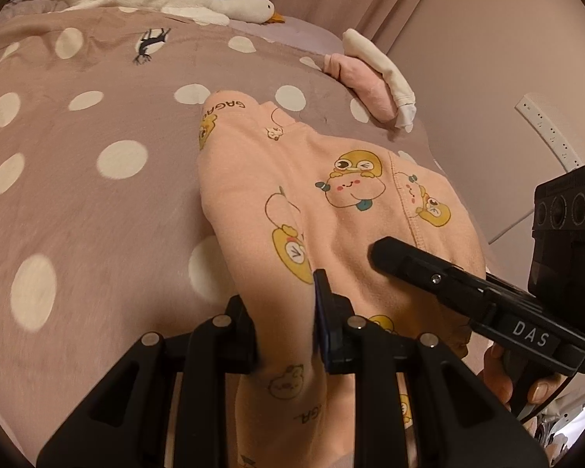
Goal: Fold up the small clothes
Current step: 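Hold the folded shirt with both tools and lift its edge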
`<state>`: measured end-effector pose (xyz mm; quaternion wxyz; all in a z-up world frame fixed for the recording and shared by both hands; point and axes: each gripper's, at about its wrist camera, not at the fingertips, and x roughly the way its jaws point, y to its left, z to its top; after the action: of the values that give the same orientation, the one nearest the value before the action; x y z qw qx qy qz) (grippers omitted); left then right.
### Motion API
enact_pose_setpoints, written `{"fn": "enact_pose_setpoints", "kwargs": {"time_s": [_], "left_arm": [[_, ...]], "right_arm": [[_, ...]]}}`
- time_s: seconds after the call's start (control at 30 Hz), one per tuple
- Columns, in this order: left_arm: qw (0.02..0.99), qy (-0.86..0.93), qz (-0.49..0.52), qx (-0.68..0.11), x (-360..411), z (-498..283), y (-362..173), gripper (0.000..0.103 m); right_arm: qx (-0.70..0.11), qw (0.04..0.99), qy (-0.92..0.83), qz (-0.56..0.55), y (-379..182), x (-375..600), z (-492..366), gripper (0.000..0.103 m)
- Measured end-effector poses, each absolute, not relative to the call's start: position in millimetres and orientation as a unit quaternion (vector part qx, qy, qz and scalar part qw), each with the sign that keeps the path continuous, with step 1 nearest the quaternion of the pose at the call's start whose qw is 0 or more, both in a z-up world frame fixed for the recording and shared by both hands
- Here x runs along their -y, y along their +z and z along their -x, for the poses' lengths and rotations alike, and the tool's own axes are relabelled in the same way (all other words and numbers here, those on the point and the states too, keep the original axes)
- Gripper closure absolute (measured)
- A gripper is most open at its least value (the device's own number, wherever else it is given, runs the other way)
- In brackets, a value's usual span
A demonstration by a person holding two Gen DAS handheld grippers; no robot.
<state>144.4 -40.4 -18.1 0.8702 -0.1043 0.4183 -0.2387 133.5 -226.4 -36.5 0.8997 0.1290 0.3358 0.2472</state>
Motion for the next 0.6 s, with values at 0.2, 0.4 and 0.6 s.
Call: {"fn": "enact_pose_setpoints", "kwargs": {"time_s": [0.2,0.4,0.6], "left_arm": [[0.88,-0.228,0.104,-0.403,24.1,-102.6,-8.0,0.08],[0.892,-0.214,0.112,-0.383,8.1,-64.5,-1.8,0.08],[0.896,-0.202,0.124,-0.375,-6.7,-36.1,0.0,0.08]], "right_arm": [[-0.324,0.901,0.263,-0.119,-32.9,213.9,-99.4,0.075],[-0.305,0.903,0.282,-0.108,-28.3,200.8,-68.4,0.075],[-0.298,0.905,0.292,-0.086,-26.8,181.3,-42.4,0.075]]}}
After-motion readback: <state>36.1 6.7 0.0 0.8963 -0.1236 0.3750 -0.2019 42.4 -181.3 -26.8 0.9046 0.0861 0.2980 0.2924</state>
